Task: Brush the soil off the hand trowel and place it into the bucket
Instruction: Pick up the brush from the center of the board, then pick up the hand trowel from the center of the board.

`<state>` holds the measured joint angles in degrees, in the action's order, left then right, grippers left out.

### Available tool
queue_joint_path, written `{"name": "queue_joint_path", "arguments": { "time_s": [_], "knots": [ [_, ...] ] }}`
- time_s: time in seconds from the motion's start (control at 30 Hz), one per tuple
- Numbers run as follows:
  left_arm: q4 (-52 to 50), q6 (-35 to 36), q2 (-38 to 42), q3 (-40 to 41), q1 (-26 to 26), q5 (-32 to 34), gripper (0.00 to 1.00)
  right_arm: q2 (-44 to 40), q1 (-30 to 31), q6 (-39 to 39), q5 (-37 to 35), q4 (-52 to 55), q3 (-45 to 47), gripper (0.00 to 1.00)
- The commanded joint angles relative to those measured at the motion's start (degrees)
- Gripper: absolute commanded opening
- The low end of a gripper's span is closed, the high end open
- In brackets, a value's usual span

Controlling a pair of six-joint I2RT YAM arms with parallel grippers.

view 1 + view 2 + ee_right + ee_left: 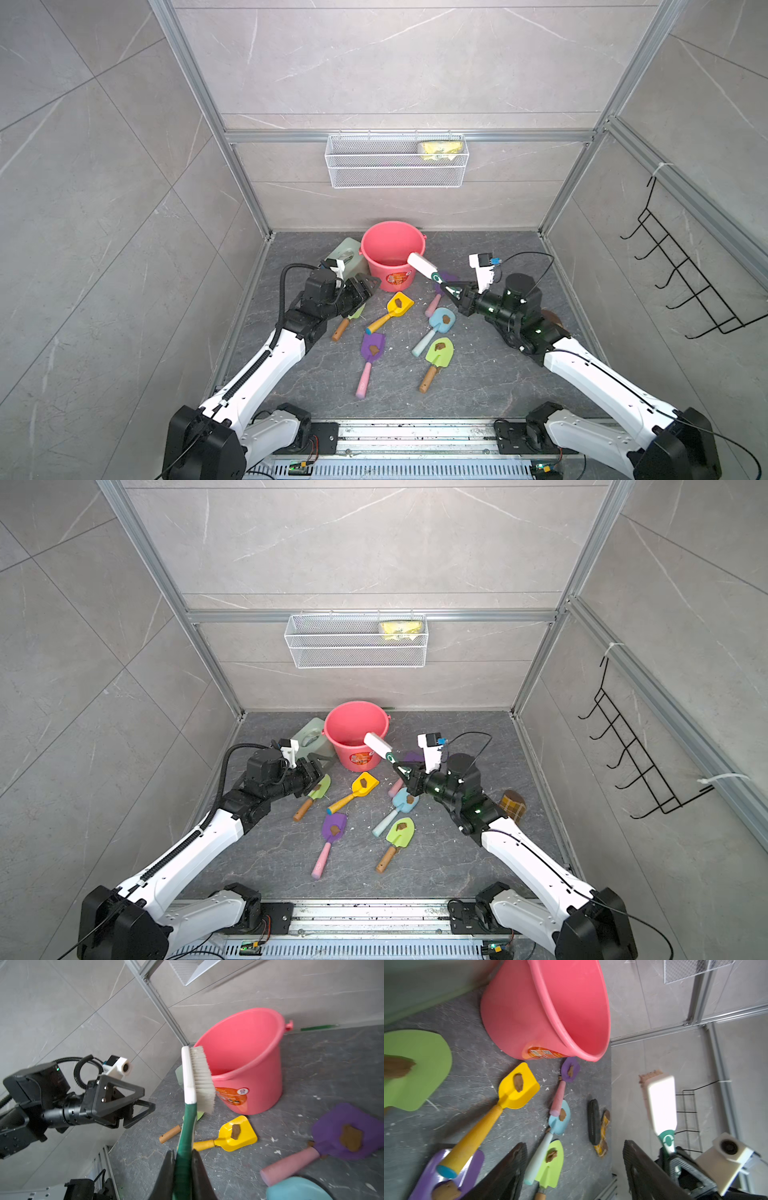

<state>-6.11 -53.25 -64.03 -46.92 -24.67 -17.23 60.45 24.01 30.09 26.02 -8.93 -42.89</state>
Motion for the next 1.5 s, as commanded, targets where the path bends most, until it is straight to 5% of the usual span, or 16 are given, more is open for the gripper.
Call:
{"name": "queue_joint_path", "arguments": {
  "time_s": [0.0,0.23,0.4,0.8,1.47],
  "knots": [
    [-5.6,14.3,-2.0,-2.3,-4.6,2.6,0.76,-1.9,-5.1,6.0,5.6,7.3,-3.5,0.00],
    [-14.5,30.3,-14.3,-10.9,-20.7,17.5,0.76,2.8,-19.9,12.7,10.2,10.1,-3.6,0.00],
    [-19.6,34.1,-28.9,-22.8,-24.6,22.3,0.75,7.2,-24.0,13.2,9.0,7.4,-1.7,0.00],
    [-30.1,39.6,-56.7,-50.3,-24.8,25.5,0.75,9.9,-27.3,8.5,8.1,7.7,0.1,0.00],
    [-34.0,38.2,-71.9,-68.5,-21.9,23.3,0.73,8.0,-27.5,7.1,9.1,7.5,2.1,0.00]
  ]
}}
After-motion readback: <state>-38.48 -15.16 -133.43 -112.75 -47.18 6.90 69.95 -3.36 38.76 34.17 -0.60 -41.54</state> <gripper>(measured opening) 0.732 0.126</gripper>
